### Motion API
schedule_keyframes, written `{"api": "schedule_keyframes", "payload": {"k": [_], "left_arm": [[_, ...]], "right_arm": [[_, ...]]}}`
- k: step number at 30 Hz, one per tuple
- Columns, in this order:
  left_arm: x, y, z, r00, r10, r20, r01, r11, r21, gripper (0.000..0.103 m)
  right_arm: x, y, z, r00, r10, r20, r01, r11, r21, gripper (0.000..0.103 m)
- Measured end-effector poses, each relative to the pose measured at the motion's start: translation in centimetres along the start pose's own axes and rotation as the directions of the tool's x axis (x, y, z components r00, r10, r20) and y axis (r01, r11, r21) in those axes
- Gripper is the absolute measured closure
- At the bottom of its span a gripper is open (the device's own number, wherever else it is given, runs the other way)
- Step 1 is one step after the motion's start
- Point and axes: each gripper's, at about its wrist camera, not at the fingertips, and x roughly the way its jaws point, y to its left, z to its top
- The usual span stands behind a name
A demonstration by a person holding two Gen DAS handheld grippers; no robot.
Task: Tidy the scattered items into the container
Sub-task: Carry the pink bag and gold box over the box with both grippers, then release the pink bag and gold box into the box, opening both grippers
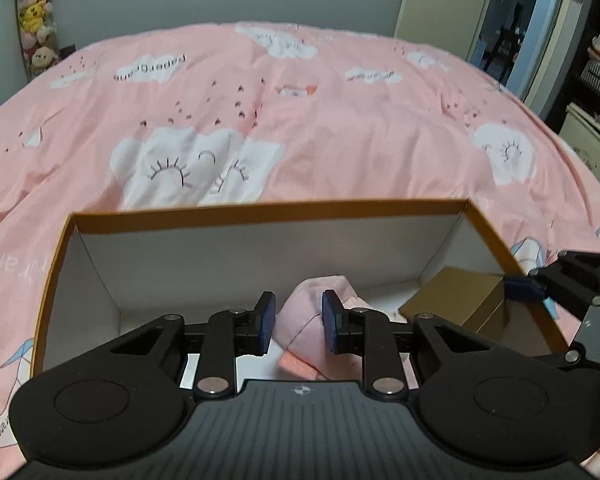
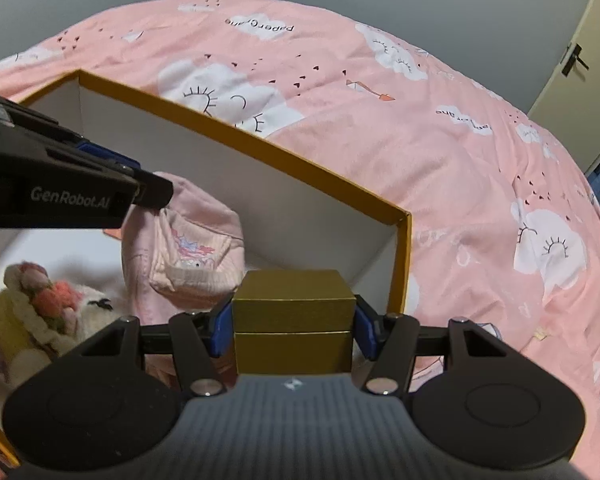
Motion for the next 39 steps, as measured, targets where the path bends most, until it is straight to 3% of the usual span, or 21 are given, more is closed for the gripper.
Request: {"api": "schedule_keyframes", "payload": {"k": [9, 12, 13, 14, 27, 31, 35, 39], "left_arm": [[0.3, 0.4, -0.3, 0.999, 0.000, -0.055, -0.001, 1.000, -0.006, 0.069], [0.1, 0.4, -0.3, 0.998, 0.001, -0.062, -0.001, 1.000, -0.002, 0.063], [0.0, 0.4, -0.3, 0.998, 0.001, -0.062, -0.001, 1.000, -0.001, 0.056], [-0.1, 0.5, -0.3, 0.998, 0.002, -0.058, -0.002, 1.000, -0.002, 0.051], [-2.7, -0.5, -0.2, 1.000, -0.005, 0.018, 0.004, 0.999, 0.045, 0.044], [-4.2, -1.2, -0.3, 0.998, -0.012, 0.057, 0.008, 0.997, 0.082, 0.035], [-5.7, -2.1, -0.7, 0.996, -0.002, 0.092, -0.011, 0.990, 0.138, 0.030], [-7.4, -2.5, -1.4, 0.993, 0.043, 0.107, -0.060, 0.984, 0.166, 0.029]], "right_arm": [[-0.2, 0.3, 0.0, 1.000, -0.004, -0.014, 0.004, 0.999, -0.038, 0.041], [-0.3, 0.3, 0.0, 1.000, -0.002, -0.017, 0.001, 0.999, -0.038, 0.040], [-0.4, 0.2, -0.1, 1.000, 0.002, -0.019, -0.002, 0.999, -0.035, 0.040], [-0.5, 0.1, -0.1, 1.000, 0.005, -0.019, -0.006, 1.000, -0.028, 0.040], [-2.5, -0.8, 0.0, 0.999, 0.040, 0.021, -0.041, 0.999, 0.029, 0.038], [-3.7, -0.7, -0.2, 0.997, 0.050, 0.052, -0.052, 0.998, 0.043, 0.034], [-5.0, -0.5, -0.4, 0.994, 0.066, 0.087, -0.071, 0.996, 0.054, 0.033], [-6.7, -0.2, -0.9, 0.989, 0.073, 0.131, -0.083, 0.994, 0.070, 0.024]]}}
